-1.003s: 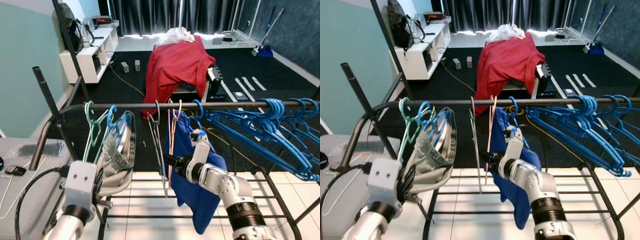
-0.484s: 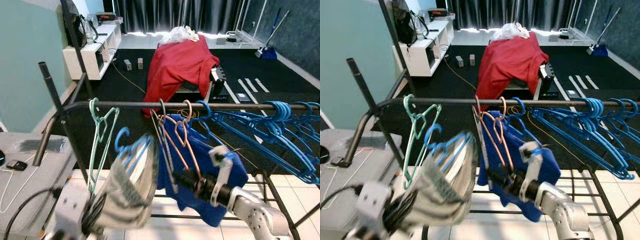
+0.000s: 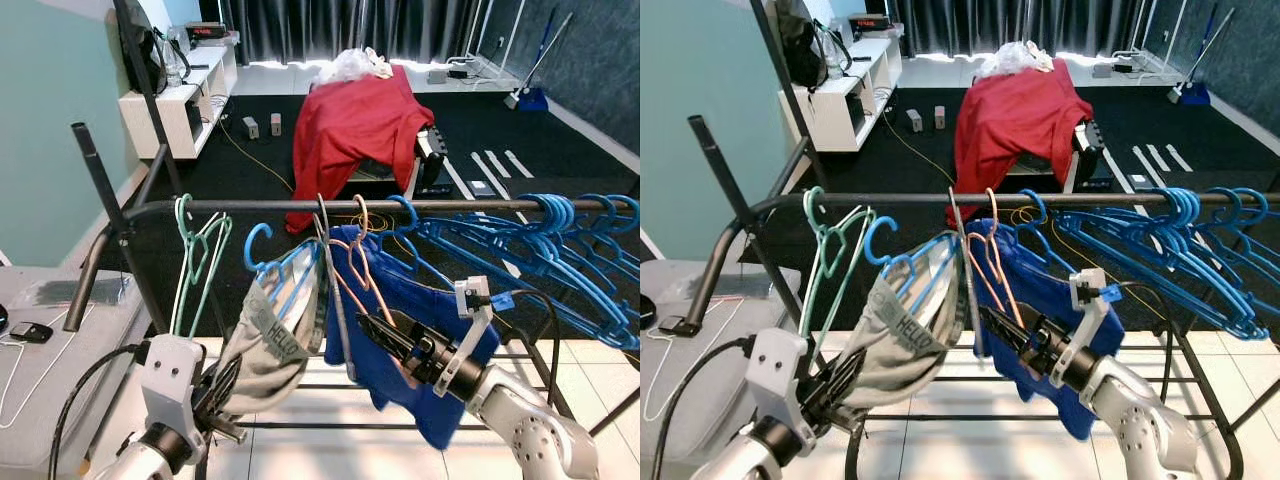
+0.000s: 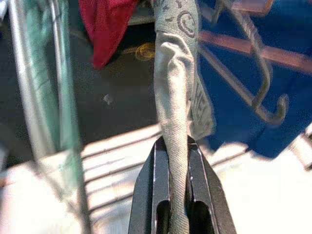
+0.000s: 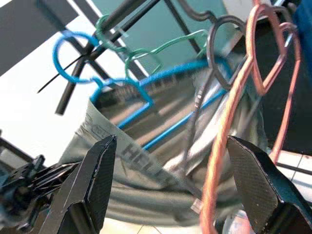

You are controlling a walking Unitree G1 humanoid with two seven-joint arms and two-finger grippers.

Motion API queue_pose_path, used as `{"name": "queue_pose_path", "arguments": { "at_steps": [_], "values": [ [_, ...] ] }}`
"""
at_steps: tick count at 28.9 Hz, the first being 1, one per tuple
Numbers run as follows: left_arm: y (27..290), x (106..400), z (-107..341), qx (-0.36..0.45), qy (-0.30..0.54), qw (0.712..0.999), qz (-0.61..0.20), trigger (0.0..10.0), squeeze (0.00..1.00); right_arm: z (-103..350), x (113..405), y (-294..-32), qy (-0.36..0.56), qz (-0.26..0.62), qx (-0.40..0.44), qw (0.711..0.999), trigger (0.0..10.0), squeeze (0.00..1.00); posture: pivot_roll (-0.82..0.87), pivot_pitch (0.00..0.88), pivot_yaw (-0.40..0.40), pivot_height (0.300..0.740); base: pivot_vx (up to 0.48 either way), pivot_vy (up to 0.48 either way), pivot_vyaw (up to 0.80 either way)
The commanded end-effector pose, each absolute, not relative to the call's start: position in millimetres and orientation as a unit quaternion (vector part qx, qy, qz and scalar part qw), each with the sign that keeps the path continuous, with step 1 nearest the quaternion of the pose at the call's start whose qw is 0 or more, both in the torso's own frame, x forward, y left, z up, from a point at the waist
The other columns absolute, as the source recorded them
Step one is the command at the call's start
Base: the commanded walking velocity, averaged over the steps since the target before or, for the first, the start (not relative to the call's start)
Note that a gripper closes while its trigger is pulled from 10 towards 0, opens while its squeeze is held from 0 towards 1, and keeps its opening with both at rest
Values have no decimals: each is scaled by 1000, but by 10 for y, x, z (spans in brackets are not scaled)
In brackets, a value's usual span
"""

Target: Hang hanger

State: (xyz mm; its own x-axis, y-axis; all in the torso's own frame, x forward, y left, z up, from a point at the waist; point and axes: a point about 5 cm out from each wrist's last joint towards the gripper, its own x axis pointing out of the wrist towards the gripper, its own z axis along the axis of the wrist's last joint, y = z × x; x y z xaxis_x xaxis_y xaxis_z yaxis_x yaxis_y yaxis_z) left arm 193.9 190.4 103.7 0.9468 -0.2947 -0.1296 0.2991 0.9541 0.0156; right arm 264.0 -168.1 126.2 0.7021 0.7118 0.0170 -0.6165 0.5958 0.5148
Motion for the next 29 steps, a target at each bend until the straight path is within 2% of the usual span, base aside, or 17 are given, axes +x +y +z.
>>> {"name": "queue_pose_path", "arguments": {
  "at_steps": [1,3,5,7,17,21,23,26,27,29],
  "values": [
    [2089,1916,1023,28,72,988,-130,10000,0,1303,2650,-1700,87,378,245,889,10000,0,30,0,-22,740,-442,0,0],
    [2089,1916,1023,28,72,988,-130,10000,0,1303,2650,-1700,87,378,245,889,10000,0,30,0,-22,740,-442,0,0],
    [2332,1928,1091,61,74,990,-104,10000,0,1314,2674,-1671,85,381,246,887,10000,0,35,0,-31,740,-442,0,0],
    [2396,1929,1127,69,72,990,-98,10000,0,1331,2673,-1659,83,385,248,885,10000,0,34,0,-32,740,-442,0,0],
    [2522,1956,1324,78,54,989,-113,10000,0,1502,2757,-1634,45,385,250,887,10000,0,39,0,-33,740,-442,0,0],
    [2414,2005,1419,51,34,987,-152,10000,0,1485,2770,-1575,55,393,234,888,10000,0,37,0,-33,740,-419,0,0],
    [2380,2027,1458,40,23,986,-160,10000,0,1468,2771,-1553,61,395,229,887,10000,0,37,0,-33,740,0,0,0],
    [2270,2180,1673,-19,-52,985,-160,10000,0,1405,2805,-1456,74,394,221,889,10000,0,35,0,-27,740,0,0,0],
    [2270,2180,1673,-19,-52,985,-160,10000,0,1405,2805,-1456,74,394,221,889,10000,0,35,0,-27,740,0,0,0],
    [2155,2257,1825,-63,-99,976,-182,10000,0,1408,2852,-1397,70,389,231,889,10000,0,31,0,-25,740,0,0,0]
  ]
}}
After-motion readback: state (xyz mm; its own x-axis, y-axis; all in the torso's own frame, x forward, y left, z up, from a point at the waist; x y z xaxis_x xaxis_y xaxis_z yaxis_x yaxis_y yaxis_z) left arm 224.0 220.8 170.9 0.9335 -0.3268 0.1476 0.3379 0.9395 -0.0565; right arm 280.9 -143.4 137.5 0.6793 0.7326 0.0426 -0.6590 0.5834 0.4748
